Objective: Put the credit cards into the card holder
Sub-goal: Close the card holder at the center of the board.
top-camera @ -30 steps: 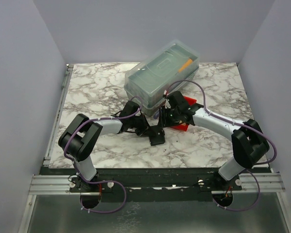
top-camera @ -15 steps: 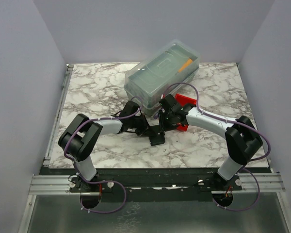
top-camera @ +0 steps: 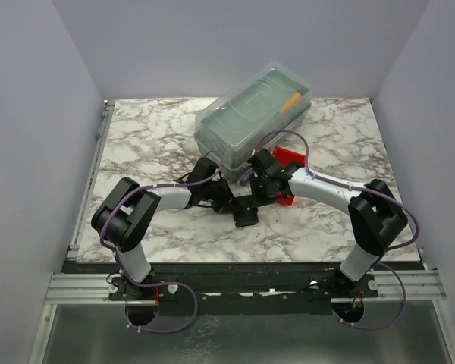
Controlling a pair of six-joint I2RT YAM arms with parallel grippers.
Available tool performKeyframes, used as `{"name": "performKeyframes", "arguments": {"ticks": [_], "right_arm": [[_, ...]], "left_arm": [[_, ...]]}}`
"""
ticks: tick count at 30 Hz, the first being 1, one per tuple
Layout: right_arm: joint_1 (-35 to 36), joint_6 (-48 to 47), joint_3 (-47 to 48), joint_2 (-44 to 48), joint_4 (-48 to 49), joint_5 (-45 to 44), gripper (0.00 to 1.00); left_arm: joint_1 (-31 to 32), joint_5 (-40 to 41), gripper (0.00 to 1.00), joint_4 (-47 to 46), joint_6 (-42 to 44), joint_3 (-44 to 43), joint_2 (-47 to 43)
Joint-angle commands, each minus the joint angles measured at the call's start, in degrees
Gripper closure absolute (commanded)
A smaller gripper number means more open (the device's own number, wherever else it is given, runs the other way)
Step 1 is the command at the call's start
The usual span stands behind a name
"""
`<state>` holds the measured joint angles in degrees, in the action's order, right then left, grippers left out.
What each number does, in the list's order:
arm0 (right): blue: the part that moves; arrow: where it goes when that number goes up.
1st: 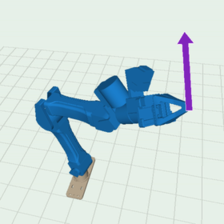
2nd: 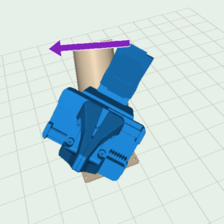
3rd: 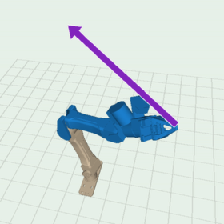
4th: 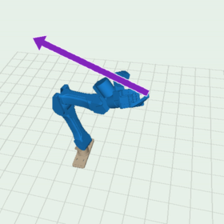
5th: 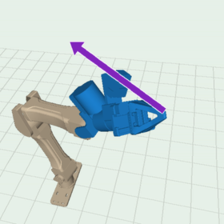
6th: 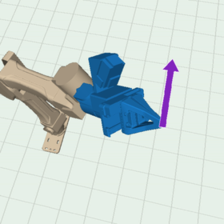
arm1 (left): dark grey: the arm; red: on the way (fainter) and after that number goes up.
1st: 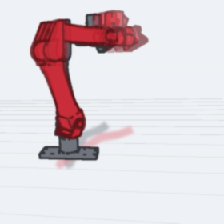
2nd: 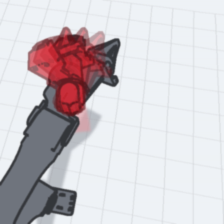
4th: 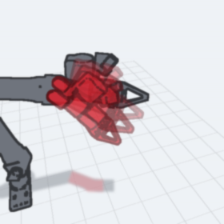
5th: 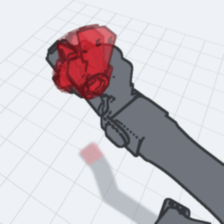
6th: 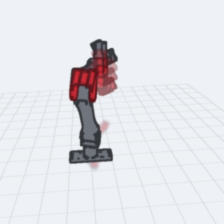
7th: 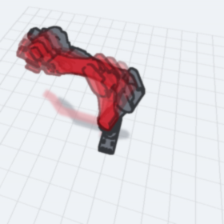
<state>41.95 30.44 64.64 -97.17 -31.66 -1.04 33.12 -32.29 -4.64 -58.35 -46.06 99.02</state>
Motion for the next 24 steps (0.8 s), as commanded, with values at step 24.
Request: {"name": "performKeyframes", "arguments": {"ticks": [24], "right_arm": [[-1.1,-7.4,-9.7,4.8,15.7,9.8,1.0]], "left_arm": [[0.4,2.5,0.92,-2.6,1.9,0.1,1.2]]}}
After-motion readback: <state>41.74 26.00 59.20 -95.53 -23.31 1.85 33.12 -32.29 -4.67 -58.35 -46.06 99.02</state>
